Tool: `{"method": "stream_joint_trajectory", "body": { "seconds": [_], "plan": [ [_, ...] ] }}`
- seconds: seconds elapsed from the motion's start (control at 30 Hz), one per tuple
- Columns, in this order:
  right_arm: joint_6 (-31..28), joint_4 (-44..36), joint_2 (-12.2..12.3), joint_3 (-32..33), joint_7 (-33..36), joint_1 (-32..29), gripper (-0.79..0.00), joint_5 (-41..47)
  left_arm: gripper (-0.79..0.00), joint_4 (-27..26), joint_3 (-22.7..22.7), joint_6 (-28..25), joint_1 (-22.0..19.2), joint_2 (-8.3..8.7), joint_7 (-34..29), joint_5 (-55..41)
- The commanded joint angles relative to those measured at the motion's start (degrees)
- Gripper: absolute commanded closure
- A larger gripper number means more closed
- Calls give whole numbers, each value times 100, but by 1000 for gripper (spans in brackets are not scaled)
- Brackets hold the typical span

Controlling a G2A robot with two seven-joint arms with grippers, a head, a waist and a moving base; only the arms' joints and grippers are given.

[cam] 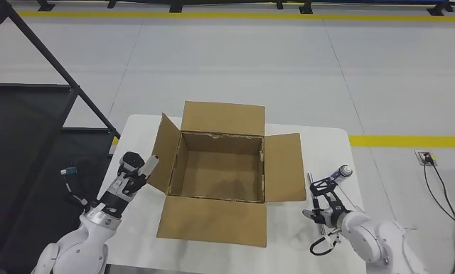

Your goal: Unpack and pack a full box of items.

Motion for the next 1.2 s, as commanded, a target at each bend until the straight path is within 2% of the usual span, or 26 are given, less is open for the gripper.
{"method": "stream_joint_trajectory", "body": {
  "seconds": [0.0, 0.07, 0.1, 0.47, 0.7, 1.07, 1.17],
  "plan": [
    [92, 271, -14, -96, 8, 192, -526, -36, -785, -11, -6, -28, 31, 3, -2, 1],
    [165, 478, -28, -176, 14, 348, -413, -57, -785, -21, -6, -32, 53, 5, -3, 1],
    [193, 563, -33, -209, 20, 411, -394, -73, -785, -23, -7, -40, 59, 6, -5, 3],
    [466, 1042, -71, -387, 140, 783, -336, -40, -785, -4, -42, -56, 77, 18, 22, -23],
    [489, 1211, -85, -473, 182, 911, -280, 11, -785, 30, -80, -71, 84, 27, 36, -39],
    [475, 1531, -104, -619, 338, 1158, -234, 41, -785, 63, -140, -77, 94, 40, 65, -87],
    [485, 1603, -113, -673, 359, 1228, -182, 37, -785, 71, -156, -78, 99, 42, 85, -100]
  ]
}}
